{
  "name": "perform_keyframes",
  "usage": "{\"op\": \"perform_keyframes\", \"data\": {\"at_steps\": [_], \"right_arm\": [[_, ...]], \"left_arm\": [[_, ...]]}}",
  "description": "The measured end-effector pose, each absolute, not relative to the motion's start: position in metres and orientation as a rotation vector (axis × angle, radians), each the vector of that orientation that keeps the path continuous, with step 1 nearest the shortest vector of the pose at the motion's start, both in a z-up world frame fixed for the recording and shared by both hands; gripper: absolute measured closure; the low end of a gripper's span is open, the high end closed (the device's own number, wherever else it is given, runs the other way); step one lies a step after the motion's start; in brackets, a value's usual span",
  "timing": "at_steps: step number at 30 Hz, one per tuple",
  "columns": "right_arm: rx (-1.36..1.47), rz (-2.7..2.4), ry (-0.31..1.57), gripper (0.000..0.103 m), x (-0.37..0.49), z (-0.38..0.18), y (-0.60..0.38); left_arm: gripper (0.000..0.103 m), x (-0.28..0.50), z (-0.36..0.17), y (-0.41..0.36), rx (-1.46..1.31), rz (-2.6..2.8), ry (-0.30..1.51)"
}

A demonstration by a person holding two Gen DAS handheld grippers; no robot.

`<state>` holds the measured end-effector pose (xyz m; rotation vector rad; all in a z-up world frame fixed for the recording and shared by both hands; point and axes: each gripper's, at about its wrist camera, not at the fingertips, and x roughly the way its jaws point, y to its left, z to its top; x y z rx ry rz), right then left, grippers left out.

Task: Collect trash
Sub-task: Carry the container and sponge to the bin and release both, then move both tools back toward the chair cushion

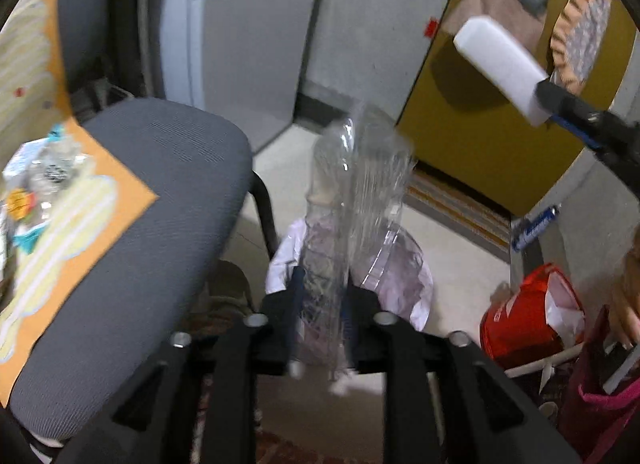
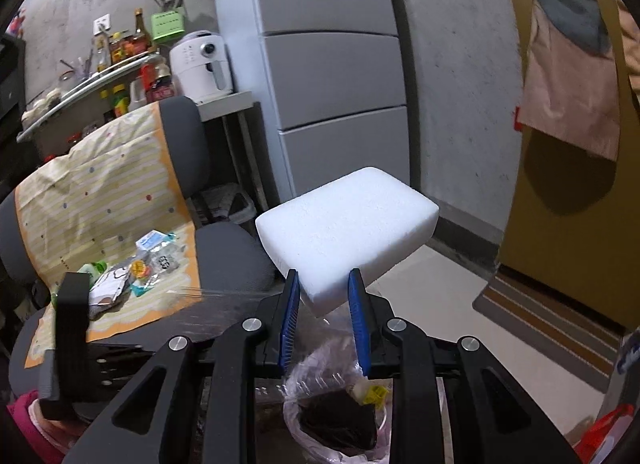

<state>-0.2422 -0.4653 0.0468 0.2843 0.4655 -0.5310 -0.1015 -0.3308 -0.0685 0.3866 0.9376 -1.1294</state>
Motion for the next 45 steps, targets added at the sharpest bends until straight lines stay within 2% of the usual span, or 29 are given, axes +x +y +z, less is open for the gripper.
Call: {"op": "perform_keyframes", "data": {"at_steps": [1,2,11,15,17,30,40,43,45], "right_arm": [[0.287,-0.536,0.47,0.077,-0.242,0.045,-0.468],[0.288,-0.541,0.477,0.077,-0.244,0.043,-0.47],[0.352,-0.591,0.61,0.075,-0.235,0.002,-0.489],[0.389,-0.617,0.678,0.065,-0.229,-0.014,-0.494],[0.43,-0.616,0.681,0.055,-0.229,-0.016,-0.496],[0.341,-0.483,0.616,0.055,-0.201,0.022,-0.454],[0.235,-0.239,0.692,0.054,-0.112,0.015,-0.381],[0.196,-0.164,0.702,0.046,-0.08,0.011,-0.362],[0.169,-0.129,0.706,0.046,-0.057,0.009,-0.35]], "left_arm": [[0.053,-0.102,-0.072,-0.337,0.402,-1.12,0.947],[0.05,-0.102,-0.074,-0.34,0.406,-1.115,0.943],[0.05,-0.083,-0.058,-0.299,0.332,-1.012,0.858],[0.049,-0.074,-0.048,-0.274,0.291,-0.94,0.831],[0.048,-0.072,-0.043,-0.266,0.273,-0.924,0.825],[0.047,-0.068,-0.038,-0.215,0.22,-0.83,0.794],[0.046,-0.032,-0.039,-0.129,0.152,-0.615,0.776],[0.045,-0.015,-0.037,-0.105,0.119,-0.545,0.77],[0.045,-0.003,-0.035,-0.089,0.09,-0.499,0.77]]}}
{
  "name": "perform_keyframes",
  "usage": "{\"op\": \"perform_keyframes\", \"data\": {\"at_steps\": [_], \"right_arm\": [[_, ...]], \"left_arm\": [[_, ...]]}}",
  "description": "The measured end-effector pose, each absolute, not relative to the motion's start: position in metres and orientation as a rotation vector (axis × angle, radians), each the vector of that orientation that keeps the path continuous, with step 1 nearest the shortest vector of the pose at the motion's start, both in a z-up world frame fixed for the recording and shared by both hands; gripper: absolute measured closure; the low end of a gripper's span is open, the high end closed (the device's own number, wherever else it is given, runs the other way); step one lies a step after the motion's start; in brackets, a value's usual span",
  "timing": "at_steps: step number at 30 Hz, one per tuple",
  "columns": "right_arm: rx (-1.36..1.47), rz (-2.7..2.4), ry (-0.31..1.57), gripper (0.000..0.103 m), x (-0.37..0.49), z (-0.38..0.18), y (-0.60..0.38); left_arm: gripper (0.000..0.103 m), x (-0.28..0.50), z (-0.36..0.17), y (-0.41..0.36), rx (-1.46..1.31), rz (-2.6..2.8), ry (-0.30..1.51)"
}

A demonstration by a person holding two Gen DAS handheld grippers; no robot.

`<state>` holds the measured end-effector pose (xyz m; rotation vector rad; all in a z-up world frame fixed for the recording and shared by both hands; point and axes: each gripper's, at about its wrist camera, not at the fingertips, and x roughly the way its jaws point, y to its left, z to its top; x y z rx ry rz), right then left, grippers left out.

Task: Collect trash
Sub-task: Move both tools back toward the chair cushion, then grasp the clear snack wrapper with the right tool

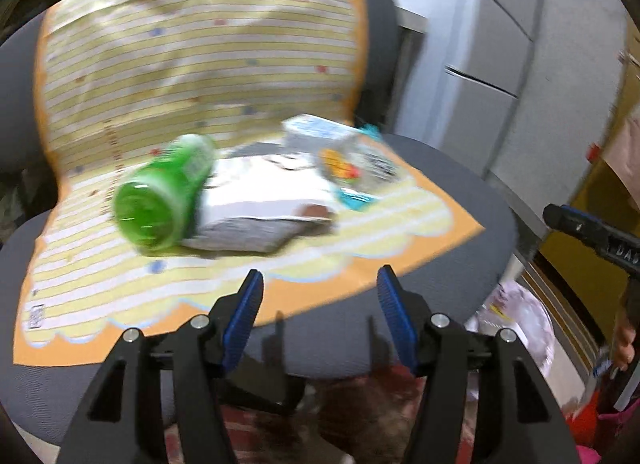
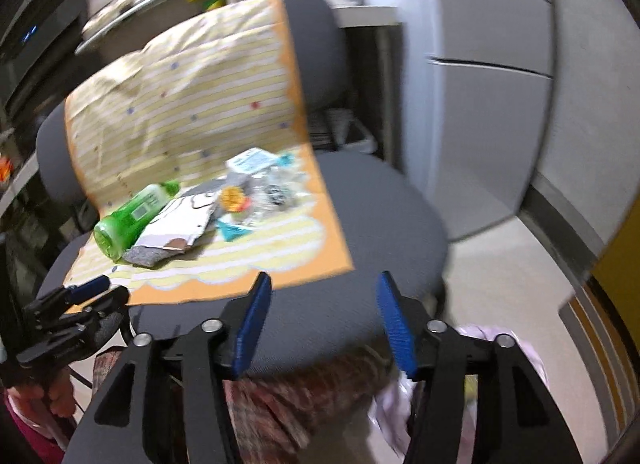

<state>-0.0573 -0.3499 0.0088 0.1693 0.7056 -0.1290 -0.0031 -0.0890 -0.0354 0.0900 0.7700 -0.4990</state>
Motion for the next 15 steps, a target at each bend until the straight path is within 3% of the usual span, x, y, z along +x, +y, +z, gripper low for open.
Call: {"op": "perform_keyframes", "data": {"at_steps": [6,15], "right_arm": [[0.104,-0.025,0.705,0.046,0.018,0.001,-0.335],[0.145,0.046,0.795,0.046,0.135,-0.03,-0.368]], "left_arm": [[0.045,0.032,-0.031,-0.063,0.057,-0.407,0.768],[0.045,0.089,-0.029,-0.088,0.09,-0.384,0.771]]}}
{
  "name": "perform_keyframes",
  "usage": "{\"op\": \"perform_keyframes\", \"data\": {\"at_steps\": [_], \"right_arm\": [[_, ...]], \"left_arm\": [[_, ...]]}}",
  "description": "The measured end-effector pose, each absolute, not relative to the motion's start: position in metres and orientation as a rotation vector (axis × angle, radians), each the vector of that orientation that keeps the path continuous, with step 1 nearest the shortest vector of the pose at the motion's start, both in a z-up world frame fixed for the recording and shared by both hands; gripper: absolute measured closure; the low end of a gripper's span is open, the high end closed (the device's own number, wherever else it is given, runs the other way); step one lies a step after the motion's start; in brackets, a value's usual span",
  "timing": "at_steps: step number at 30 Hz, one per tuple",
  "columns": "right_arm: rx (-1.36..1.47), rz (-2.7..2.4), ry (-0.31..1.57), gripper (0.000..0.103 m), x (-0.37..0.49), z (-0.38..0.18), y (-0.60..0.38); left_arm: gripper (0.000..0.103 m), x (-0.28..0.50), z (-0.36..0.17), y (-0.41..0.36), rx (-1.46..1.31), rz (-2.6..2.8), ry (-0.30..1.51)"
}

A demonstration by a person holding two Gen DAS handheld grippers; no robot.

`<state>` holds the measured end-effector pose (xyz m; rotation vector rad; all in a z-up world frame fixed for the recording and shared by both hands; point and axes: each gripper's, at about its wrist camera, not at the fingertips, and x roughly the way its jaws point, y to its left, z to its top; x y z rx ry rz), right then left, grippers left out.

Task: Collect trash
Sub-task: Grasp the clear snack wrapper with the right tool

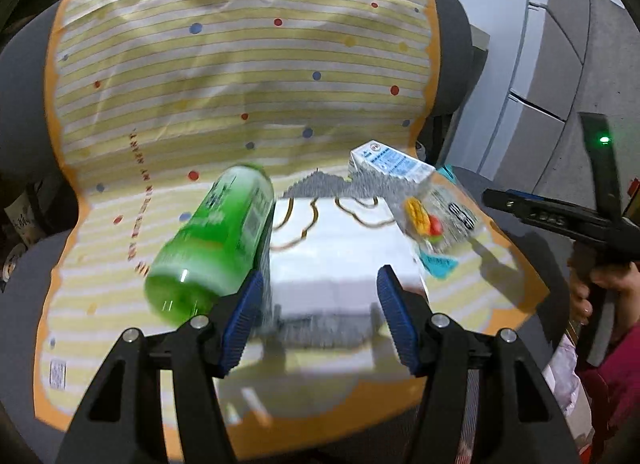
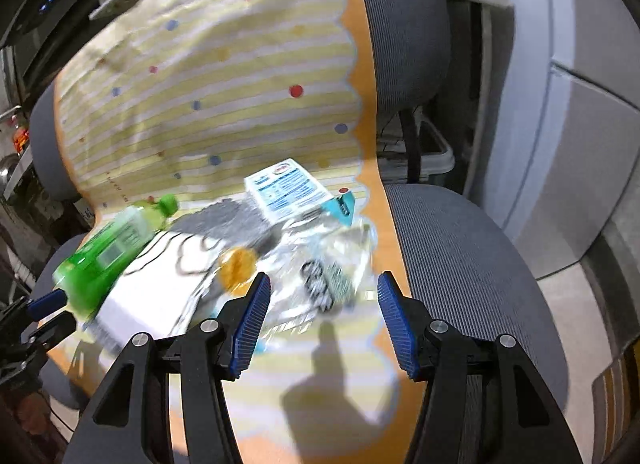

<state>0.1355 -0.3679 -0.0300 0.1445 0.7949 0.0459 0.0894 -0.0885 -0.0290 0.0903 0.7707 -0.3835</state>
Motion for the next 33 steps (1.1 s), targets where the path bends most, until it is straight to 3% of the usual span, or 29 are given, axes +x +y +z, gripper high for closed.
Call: {"op": "perform_keyframes", "data": {"at_steps": [10,16,23,26,33], "right_arm": [[0.285,0.271,0.899,0.045,0.216,-0.064,-0.398],[0.38,0.39,0.972,0.047,0.221,-0.08,-0.408],[0.374,0.439,0.925,0.095,0.161,-0.061,-0.389],[0.344,0.421,0.824,0.102,0.115,-0.028,-0.38],[0.039,-0.014,0.498,0.103,0.01,0.049,-0.341]], "left_arm": [[0.045,0.134,-0.037,-0.114,0.12,-0.398,0.793],[0.045,0.133,-0.038,-0.114,0.125,-0.4,0.805],[0.045,0.117,-0.027,-0.105,0.11,-0.413,0.79],[0.045,0.105,-0.023,-0.097,0.116,-0.406,0.777],[0.044,0.08,-0.019,-0.057,0.072,-0.358,0.774]]}}
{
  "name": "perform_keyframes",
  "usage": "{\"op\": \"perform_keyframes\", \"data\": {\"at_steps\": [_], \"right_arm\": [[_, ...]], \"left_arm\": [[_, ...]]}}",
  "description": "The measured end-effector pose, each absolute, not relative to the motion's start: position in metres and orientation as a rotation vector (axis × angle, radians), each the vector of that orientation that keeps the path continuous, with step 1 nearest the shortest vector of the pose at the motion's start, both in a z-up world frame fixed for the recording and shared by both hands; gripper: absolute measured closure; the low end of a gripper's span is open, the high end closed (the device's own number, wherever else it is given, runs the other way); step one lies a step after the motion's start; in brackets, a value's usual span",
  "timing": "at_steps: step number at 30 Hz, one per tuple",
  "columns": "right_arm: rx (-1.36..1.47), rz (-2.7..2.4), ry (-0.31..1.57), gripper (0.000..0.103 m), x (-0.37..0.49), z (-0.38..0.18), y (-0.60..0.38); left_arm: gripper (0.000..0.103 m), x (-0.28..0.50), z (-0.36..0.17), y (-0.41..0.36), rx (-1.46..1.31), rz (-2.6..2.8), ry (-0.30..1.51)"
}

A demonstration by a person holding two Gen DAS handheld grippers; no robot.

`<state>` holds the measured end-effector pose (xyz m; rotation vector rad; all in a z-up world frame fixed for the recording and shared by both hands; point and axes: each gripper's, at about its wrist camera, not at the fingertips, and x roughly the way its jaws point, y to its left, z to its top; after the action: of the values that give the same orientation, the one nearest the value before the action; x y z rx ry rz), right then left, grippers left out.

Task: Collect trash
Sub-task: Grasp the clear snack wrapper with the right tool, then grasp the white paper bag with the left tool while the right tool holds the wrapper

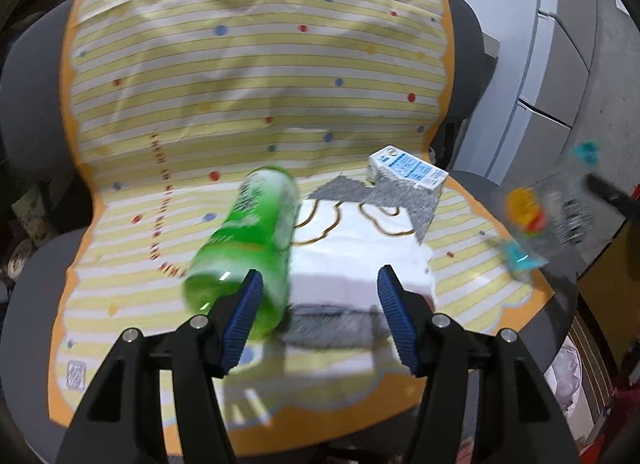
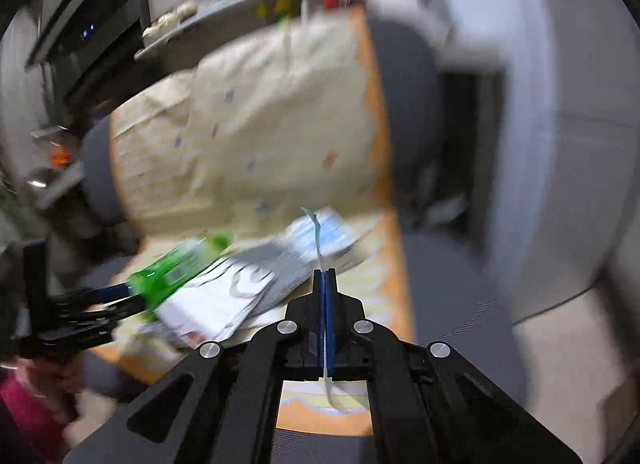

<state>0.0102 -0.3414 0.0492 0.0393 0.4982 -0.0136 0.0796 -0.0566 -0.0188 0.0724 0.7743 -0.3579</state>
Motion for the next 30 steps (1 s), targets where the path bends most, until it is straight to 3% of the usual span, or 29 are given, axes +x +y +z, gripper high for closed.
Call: {"op": "perform_keyframes", "data": {"at_steps": [8,19,22,25,27,30], "right_arm": [[0.098,-0.104,0.459,0.102,-0.023,0.042,-0.332],[0.135,-0.093,0.488,0.102,-0.031,0.036,-0.341],[0.14,-0.094,0.494,0.102,-0.031,0.033,-0.344],[0.143,-0.093,0.493,0.102,-0.031,0.032,-0.344],[0.145,-0.095,0.494,0.102,-0.031,0.031,-0.345],[0.15,-0.1,0.496,0.102,-0.032,0.03,-0.346]], "left_arm": [[0.041,0.064,-0.028,-0.074,0.112,-0.419,0.799],[0.041,0.117,-0.064,-0.133,0.245,-0.402,0.944],[0.051,0.124,-0.072,-0.129,0.236,-0.403,0.971],[0.075,0.126,-0.065,-0.12,0.179,-0.423,0.959],[0.098,0.125,-0.053,-0.113,0.145,-0.434,0.916],[0.103,0.122,-0.034,-0.107,0.129,-0.438,0.852]]}}
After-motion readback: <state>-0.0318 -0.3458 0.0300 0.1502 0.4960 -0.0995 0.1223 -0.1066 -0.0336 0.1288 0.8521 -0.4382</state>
